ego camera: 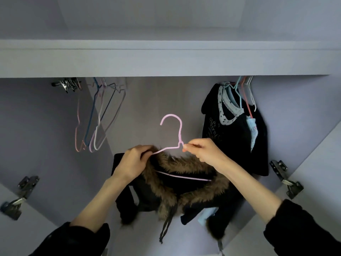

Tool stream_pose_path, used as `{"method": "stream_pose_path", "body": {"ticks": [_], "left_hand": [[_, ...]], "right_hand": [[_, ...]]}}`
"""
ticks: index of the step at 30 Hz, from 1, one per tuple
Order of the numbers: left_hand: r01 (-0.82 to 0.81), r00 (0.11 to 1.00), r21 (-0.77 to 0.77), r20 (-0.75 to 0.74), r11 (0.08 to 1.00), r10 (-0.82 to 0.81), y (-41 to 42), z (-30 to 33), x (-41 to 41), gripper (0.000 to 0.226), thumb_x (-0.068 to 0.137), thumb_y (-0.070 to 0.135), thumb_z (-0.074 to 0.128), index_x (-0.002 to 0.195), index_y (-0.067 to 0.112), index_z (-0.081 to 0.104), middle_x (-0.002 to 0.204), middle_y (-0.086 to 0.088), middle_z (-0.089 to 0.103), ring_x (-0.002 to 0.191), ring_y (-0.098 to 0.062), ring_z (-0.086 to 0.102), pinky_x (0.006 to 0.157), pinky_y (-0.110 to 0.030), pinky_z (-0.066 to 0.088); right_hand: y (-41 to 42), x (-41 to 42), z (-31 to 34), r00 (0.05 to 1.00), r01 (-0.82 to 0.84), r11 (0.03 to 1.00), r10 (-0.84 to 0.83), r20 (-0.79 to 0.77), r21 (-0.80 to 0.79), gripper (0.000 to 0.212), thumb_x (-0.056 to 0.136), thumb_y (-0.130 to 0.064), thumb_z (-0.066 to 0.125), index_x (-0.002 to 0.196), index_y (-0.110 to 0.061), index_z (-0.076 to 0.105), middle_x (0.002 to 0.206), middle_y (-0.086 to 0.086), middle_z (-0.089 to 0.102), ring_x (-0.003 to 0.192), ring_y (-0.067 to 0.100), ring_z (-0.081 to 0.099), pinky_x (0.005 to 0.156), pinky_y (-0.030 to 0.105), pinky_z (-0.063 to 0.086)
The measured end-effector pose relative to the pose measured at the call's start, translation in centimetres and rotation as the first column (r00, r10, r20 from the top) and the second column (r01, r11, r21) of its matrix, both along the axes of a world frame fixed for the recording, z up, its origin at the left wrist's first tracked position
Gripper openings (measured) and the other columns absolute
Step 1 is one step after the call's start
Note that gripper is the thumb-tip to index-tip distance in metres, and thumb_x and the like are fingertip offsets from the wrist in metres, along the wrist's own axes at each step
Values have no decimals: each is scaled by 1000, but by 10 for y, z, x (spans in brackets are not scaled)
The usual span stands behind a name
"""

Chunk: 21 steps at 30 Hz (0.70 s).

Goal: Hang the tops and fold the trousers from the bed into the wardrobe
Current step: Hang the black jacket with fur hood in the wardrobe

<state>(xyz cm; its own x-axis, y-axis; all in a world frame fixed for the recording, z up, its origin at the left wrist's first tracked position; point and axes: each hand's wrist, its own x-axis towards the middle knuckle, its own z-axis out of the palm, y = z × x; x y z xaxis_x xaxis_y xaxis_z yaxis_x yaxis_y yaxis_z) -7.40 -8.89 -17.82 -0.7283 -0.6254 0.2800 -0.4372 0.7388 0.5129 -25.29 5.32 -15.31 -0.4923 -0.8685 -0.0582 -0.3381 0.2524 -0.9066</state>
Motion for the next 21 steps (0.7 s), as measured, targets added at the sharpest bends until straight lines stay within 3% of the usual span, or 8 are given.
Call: {"method": "stream_pose_path", "body": {"ticks": [4, 6, 8, 11, 14, 18, 21], "left_hand": [[93, 995, -1, -41, 996, -93, 2, 1, -8, 27, 92, 4, 54, 116, 6, 65, 118, -9, 64, 110, -26, 60, 95, -18, 39], [90, 989, -173, -103, 981, -109, 4, 13, -13, 26, 91, 0, 50, 110, 5, 67, 117, -11, 63, 108, -28, 60, 94, -24, 45], [57, 969, -449, -189, 892, -158, 10, 35, -20, 30, 88, 4, 41, 103, 3, 68, 121, -13, 61, 117, -29, 54, 90, -39, 50], [30, 948, -740, -191, 672, -253, 17, 68, -33, 37, 83, 1, 40, 112, 0, 63, 135, -18, 50, 134, -33, 32, 107, -46, 30], [-18, 966, -840, -155, 543, -207, 23, 89, -51, 64, 76, -7, 49, 138, 5, 39, 150, -15, 26, 141, -36, 14, 115, -54, 9], [-122, 980, -842, -185, 526, -70, 20, 102, -71, 90, 71, -8, 60, 147, 11, 17, 154, -11, 11, 143, -34, 1, 113, -56, -5], [-170, 978, -841, -208, 514, -17, 15, 100, -79, 96, 70, -9, 59, 149, 12, 8, 155, -11, 6, 144, -30, -11, 112, -54, -11]], "right_hand": [[4, -25, -11, 919, 107, 990, -134, 371, 91, 16, 90, -1, 50, 88, -2, 66, 63, 2, 40, 41, 5, 28, 38, 16, 19], [5, -35, -15, 844, 144, 987, -158, 513, 67, 24, 88, 6, 42, 91, 0, 64, 63, 4, 39, 45, 7, 32, 37, 17, 23], [6, -45, -12, 772, 164, 986, -141, 620, 19, 26, 88, 8, 39, 94, -1, 63, 63, 3, 40, 49, 9, 34, 37, 16, 27], [7, -66, -3, 741, 232, 972, -155, 654, -31, 24, 90, 7, 45, 106, -2, 61, 76, 5, 56, 49, 8, 37, 36, 15, 27], [6, -84, 5, 749, 290, 955, -189, 635, -57, 18, 91, 1, 51, 105, -8, 59, 99, 7, 64, 46, 6, 39, 34, 13, 25], [-4, -108, 16, 602, 381, 902, -76, 795, -202, 27, 99, -5, 39, 124, -7, 47, 117, 11, 57, 37, 2, 40, 31, 10, 25], [-12, -124, 29, 595, 440, 862, -69, 801, -252, 34, 96, -6, 44, 130, -8, 46, 121, 9, 54, 39, 2, 43, 35, 10, 28]]}}
